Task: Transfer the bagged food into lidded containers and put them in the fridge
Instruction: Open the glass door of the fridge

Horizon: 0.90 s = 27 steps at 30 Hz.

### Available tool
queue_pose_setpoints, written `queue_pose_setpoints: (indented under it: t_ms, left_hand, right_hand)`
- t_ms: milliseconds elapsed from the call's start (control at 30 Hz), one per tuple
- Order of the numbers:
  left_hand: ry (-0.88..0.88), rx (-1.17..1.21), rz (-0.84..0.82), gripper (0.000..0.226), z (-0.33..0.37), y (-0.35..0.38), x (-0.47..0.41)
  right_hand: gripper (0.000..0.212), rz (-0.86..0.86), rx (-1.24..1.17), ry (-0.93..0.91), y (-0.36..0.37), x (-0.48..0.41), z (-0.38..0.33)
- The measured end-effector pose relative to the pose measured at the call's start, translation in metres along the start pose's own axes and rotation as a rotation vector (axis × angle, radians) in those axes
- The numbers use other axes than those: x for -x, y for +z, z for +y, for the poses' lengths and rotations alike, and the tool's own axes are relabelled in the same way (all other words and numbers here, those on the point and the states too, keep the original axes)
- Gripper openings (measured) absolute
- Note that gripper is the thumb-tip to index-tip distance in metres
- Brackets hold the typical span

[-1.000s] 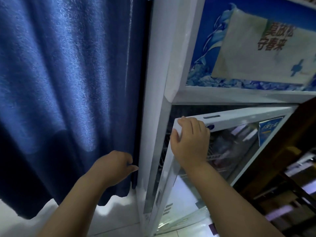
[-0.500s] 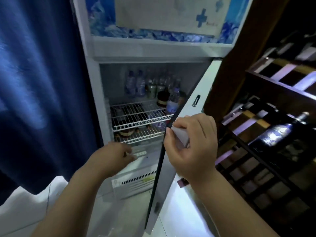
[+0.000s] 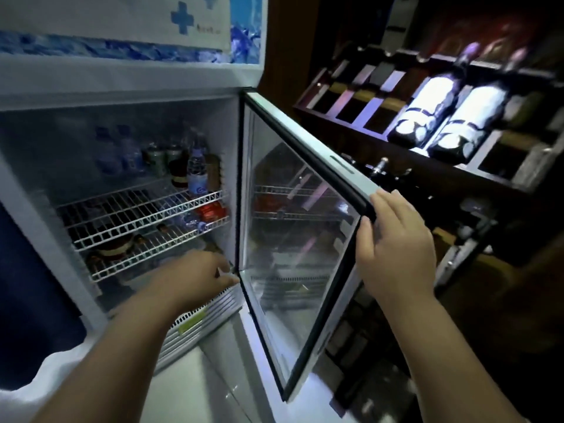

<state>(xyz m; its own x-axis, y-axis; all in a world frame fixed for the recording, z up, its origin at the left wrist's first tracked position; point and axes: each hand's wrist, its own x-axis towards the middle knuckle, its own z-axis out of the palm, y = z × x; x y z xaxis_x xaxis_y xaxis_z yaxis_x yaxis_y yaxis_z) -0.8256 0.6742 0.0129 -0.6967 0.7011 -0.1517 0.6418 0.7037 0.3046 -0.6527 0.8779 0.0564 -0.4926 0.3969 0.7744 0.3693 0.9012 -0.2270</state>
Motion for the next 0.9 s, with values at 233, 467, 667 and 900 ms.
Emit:
queue_pose_setpoints:
  t_ms: [233,467,667,900]
  left_hand:
    - [0.057,-0.01,-0.022,0.032,0.03,-0.003,-0.003]
    - [0.018,-0.029,0.012,0.036,0.027,-0.009,0.005]
    - [-0.041,-0.008,0.049,0.036,0.019,-0.009,0.019]
    - [-0.144,0.012,0.052,0.038,-0.01,-0.004,0.059]
  right_hand:
    - [0.081,-0.522,0.434,0.303,-0.014,-0.042,0.046]
    - [0.105,-0.652,0.513,0.487,0.0,-0.076,0.075]
    - [0.092,-0.587,0.422,0.391,0.008,-0.074,0.058]
    - [0.055,-0.721,0.192,0.144,0.027,-0.031,-0.016]
